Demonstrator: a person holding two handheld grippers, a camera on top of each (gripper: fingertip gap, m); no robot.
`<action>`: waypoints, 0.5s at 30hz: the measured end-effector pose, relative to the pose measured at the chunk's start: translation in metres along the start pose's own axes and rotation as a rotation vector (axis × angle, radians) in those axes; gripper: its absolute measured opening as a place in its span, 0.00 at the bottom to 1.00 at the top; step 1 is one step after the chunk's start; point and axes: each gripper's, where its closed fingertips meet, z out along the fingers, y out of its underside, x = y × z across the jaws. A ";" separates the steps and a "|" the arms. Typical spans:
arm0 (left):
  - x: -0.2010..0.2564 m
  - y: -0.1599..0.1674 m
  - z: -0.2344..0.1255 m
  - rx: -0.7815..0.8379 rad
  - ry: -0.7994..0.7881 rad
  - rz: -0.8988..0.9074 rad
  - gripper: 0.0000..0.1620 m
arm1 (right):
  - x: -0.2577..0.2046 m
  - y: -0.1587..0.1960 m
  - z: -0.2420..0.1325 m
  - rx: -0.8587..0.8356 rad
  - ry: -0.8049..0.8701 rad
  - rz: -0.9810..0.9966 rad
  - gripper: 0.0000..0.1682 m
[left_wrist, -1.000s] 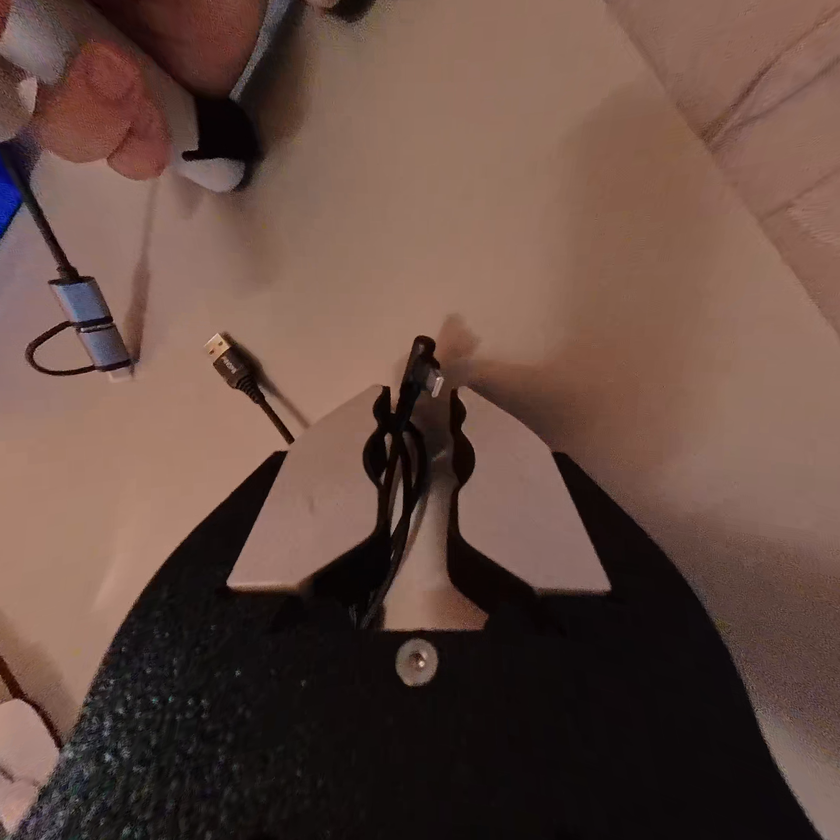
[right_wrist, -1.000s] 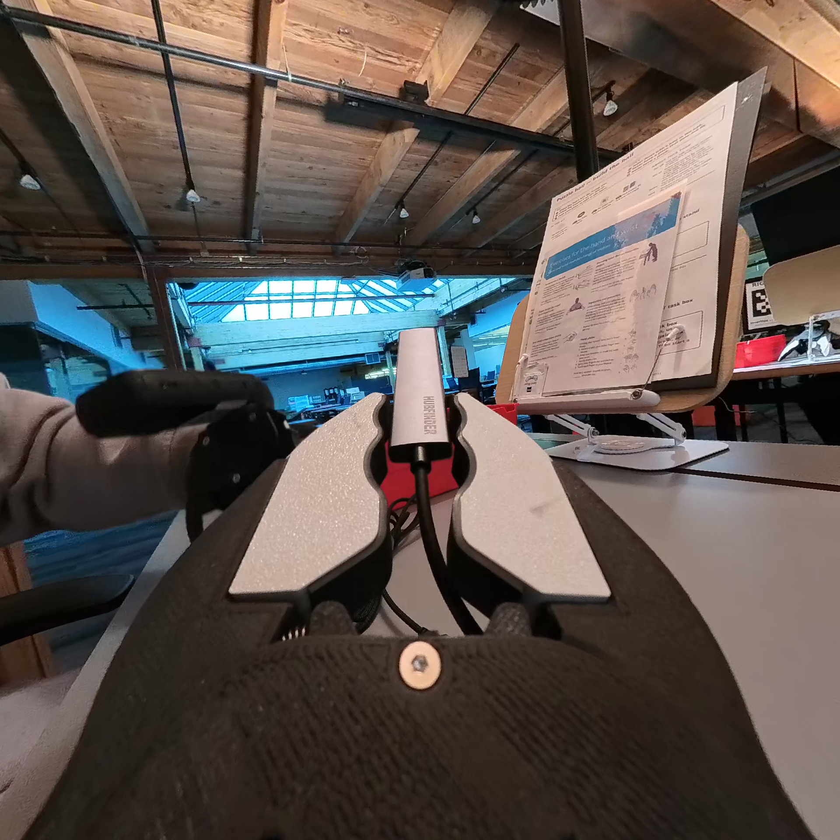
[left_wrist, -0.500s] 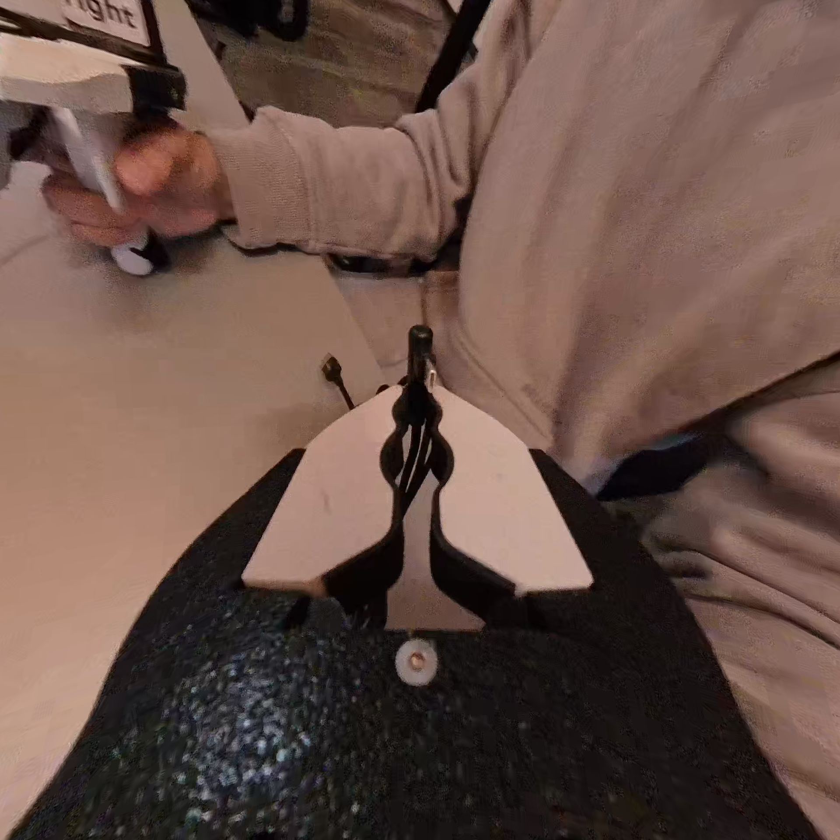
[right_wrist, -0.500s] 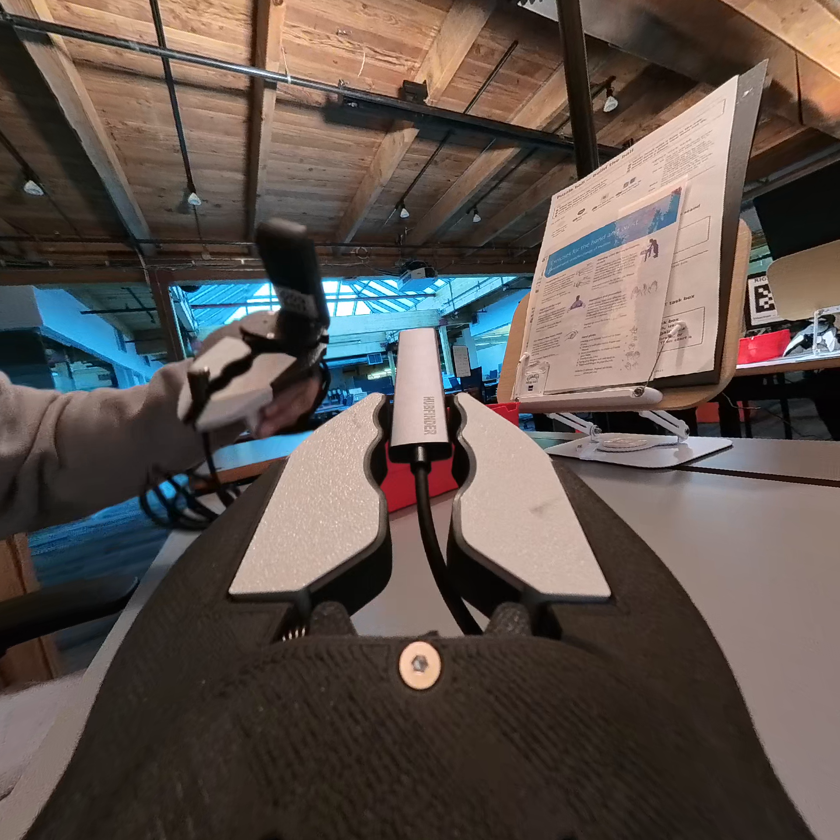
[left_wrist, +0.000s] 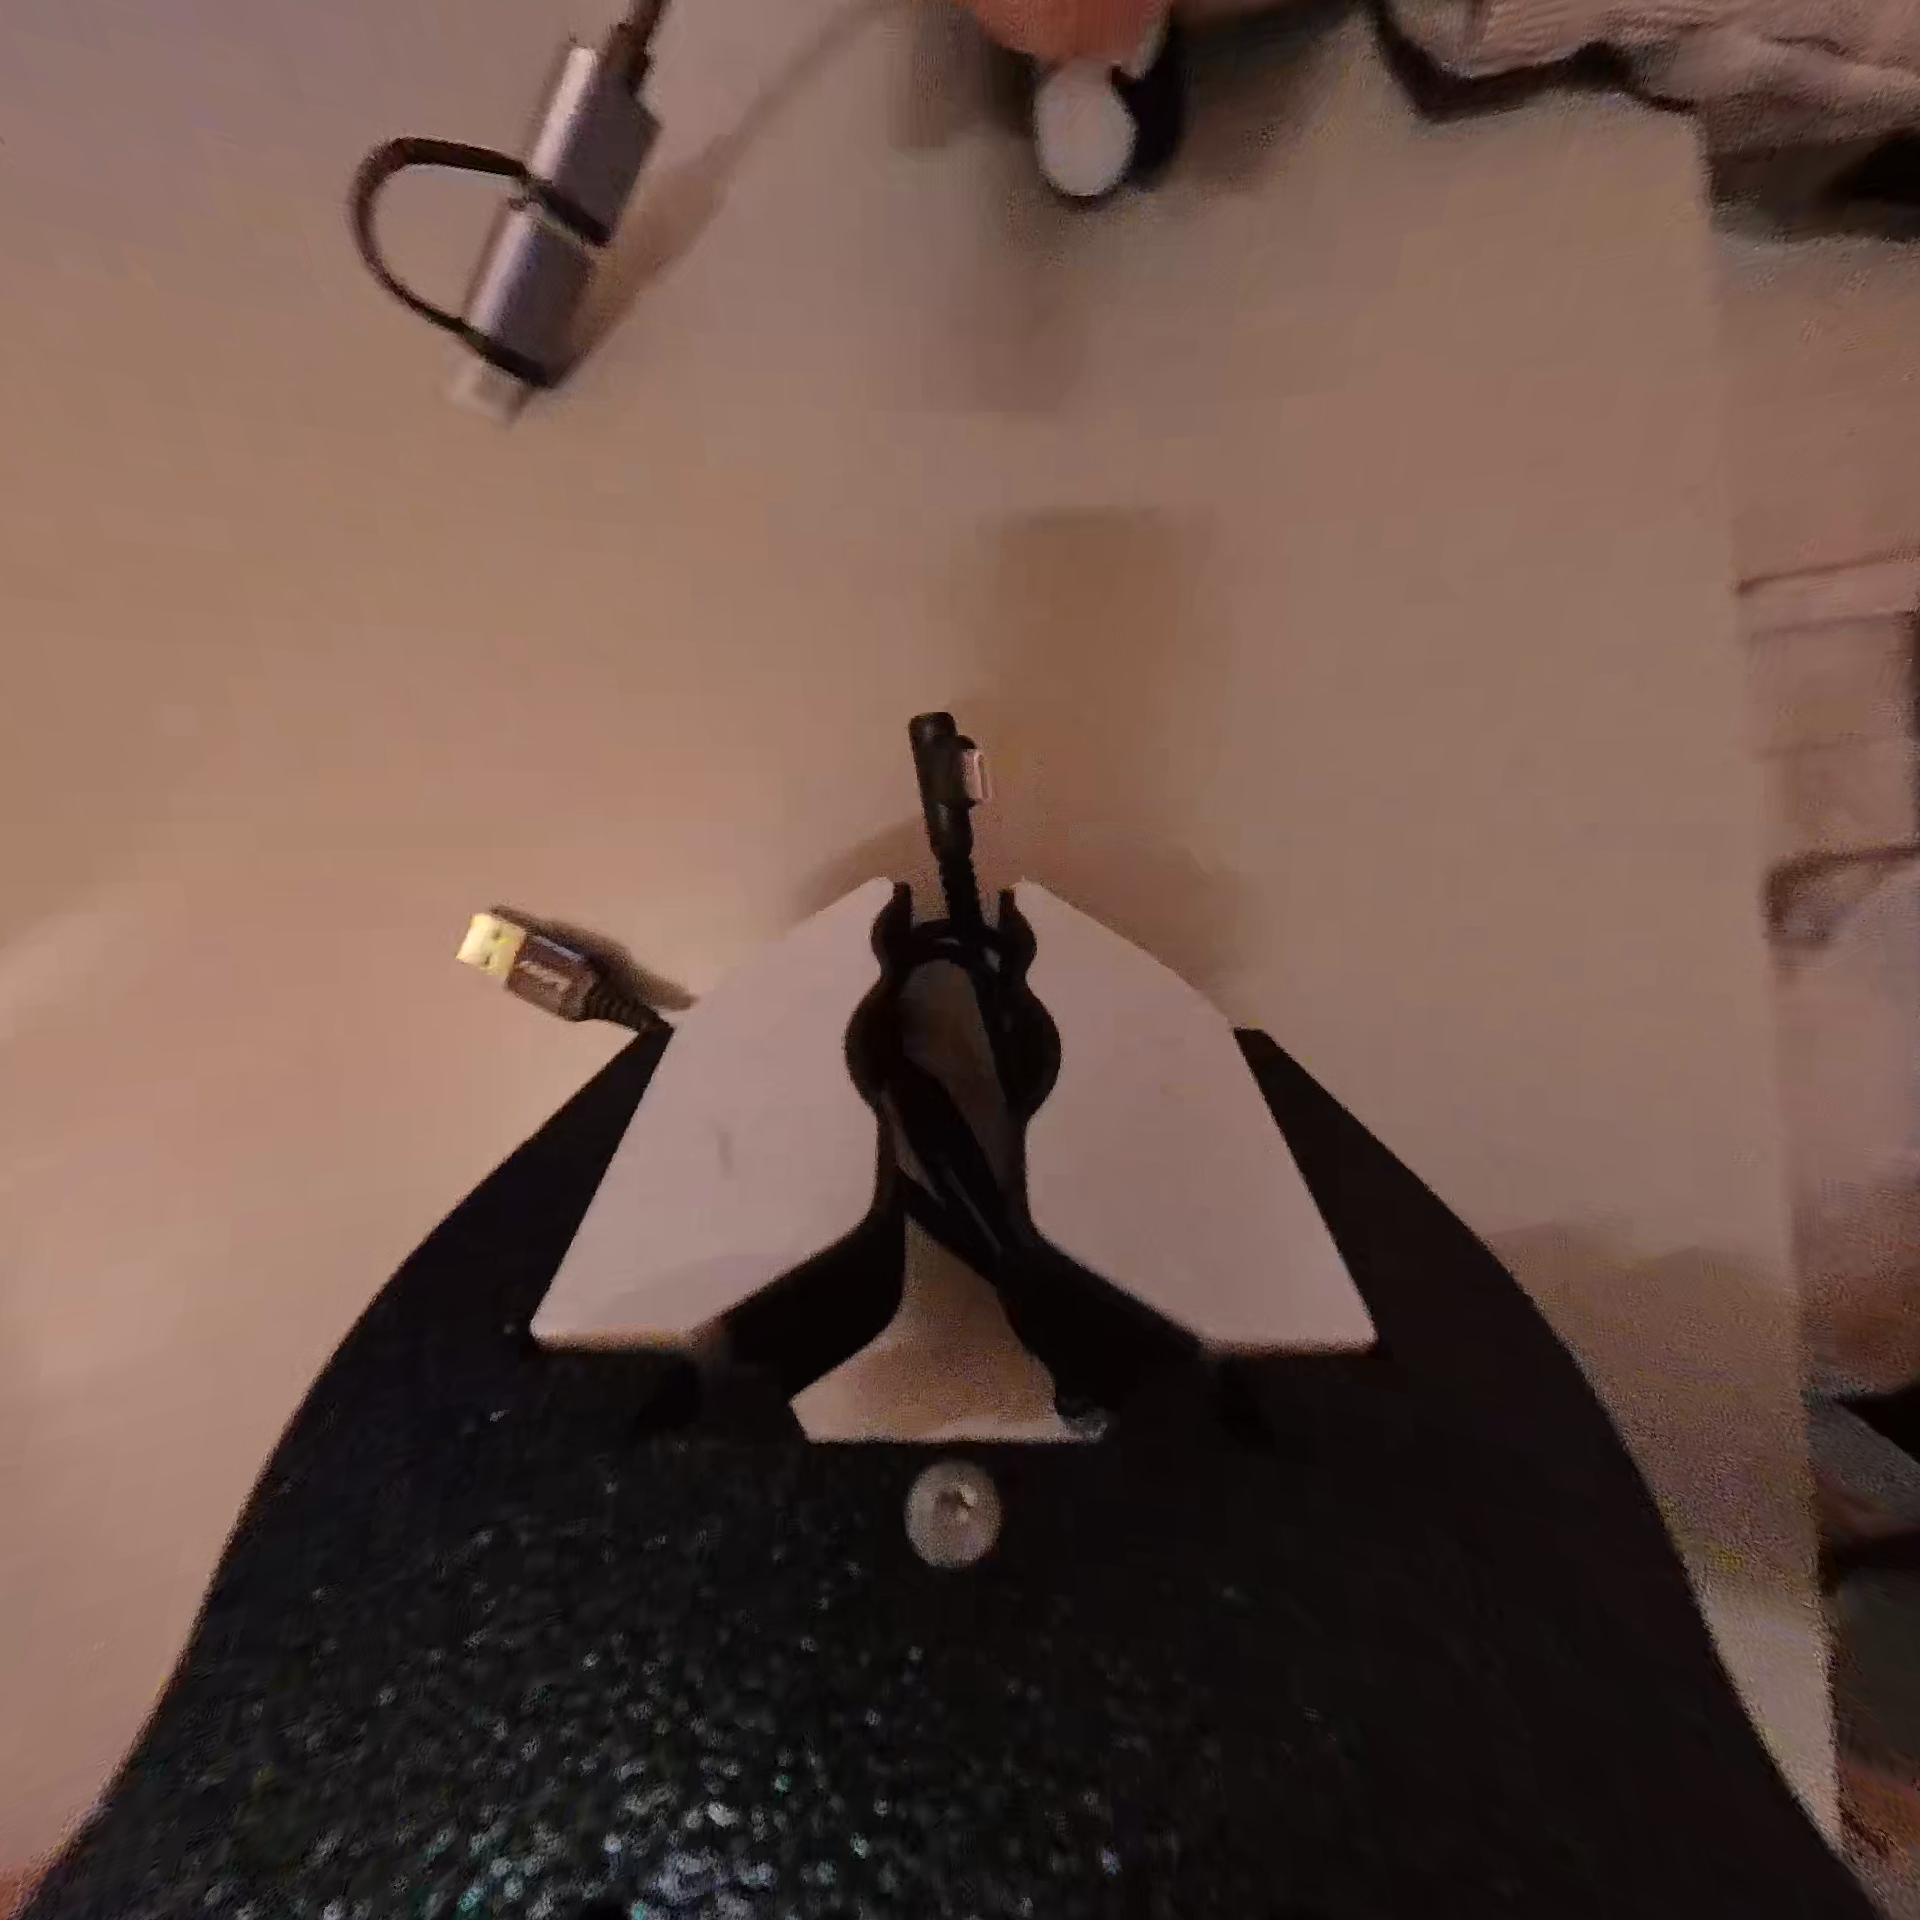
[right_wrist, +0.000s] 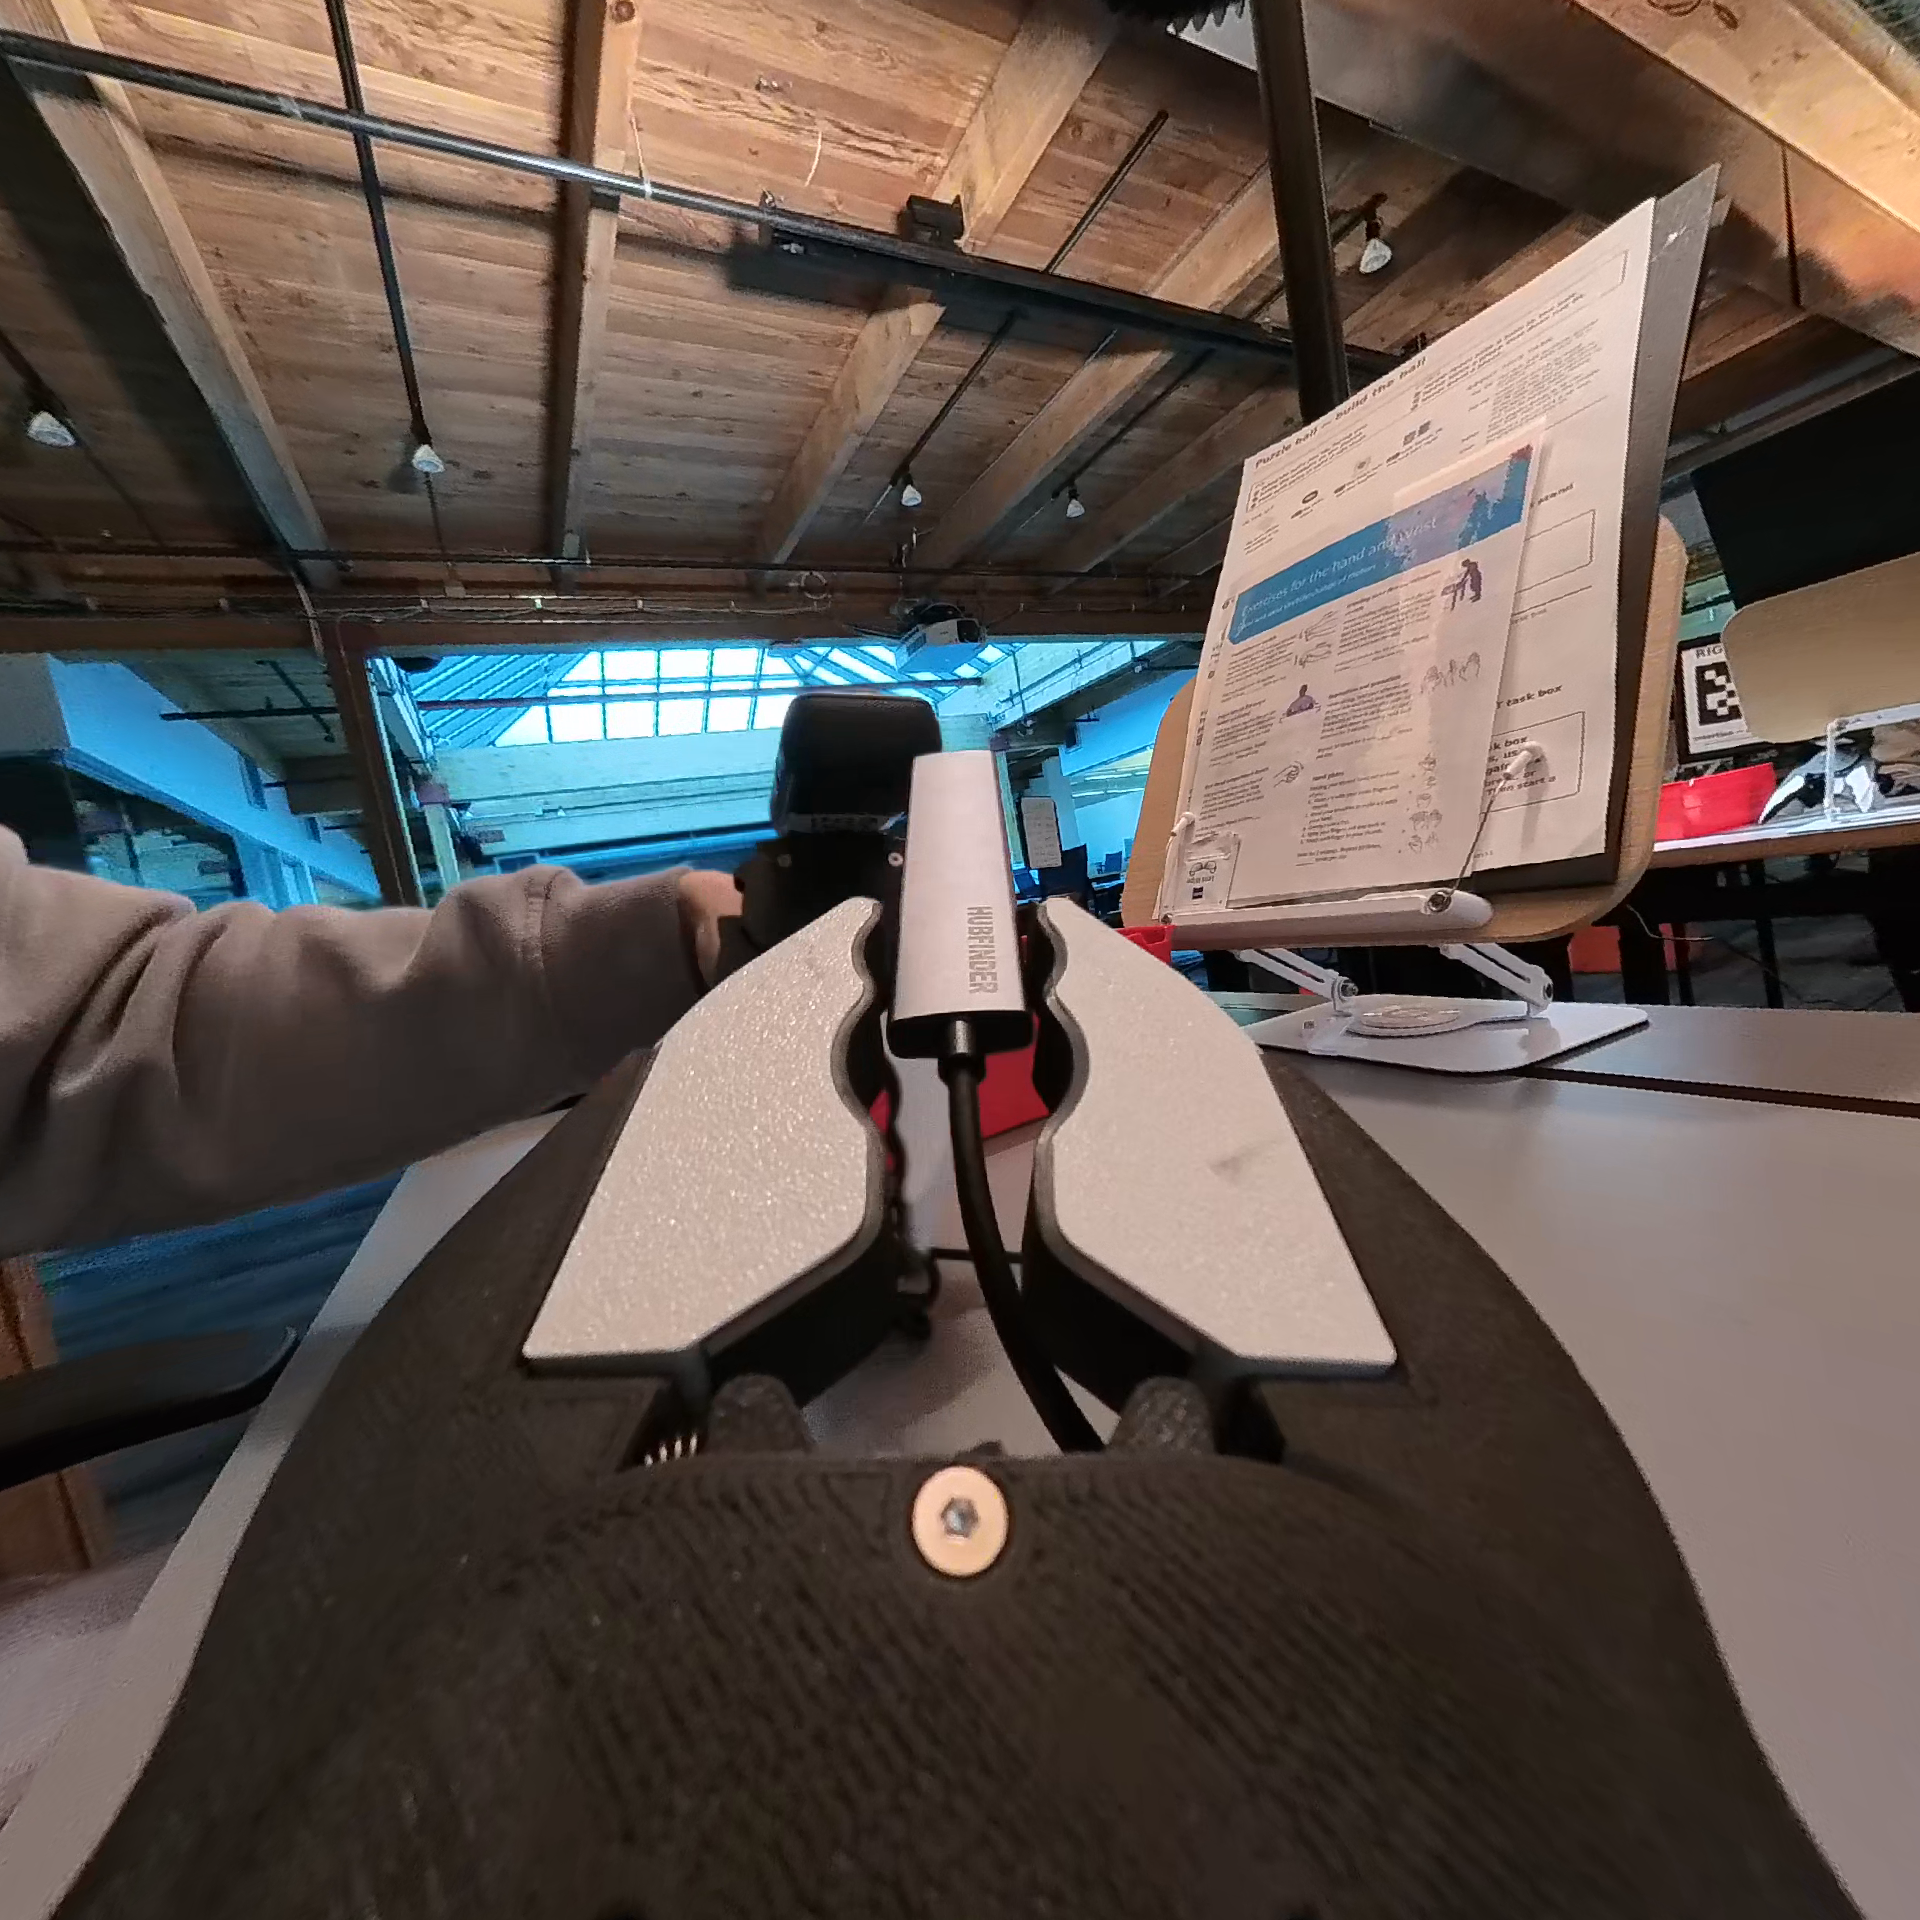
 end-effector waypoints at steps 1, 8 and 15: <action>-0.013 0.001 -0.001 0.004 -0.091 -0.012 0.11 | 0.000 0.000 0.000 0.000 0.000 0.000 0.14; -0.022 0.001 -0.026 0.077 -0.533 -0.051 0.16 | 0.001 0.001 0.001 -0.005 0.003 -0.002 0.14; 0.005 0.001 0.014 0.050 -0.475 -0.008 0.18 | 0.000 0.002 0.002 -0.011 -0.004 -0.001 0.14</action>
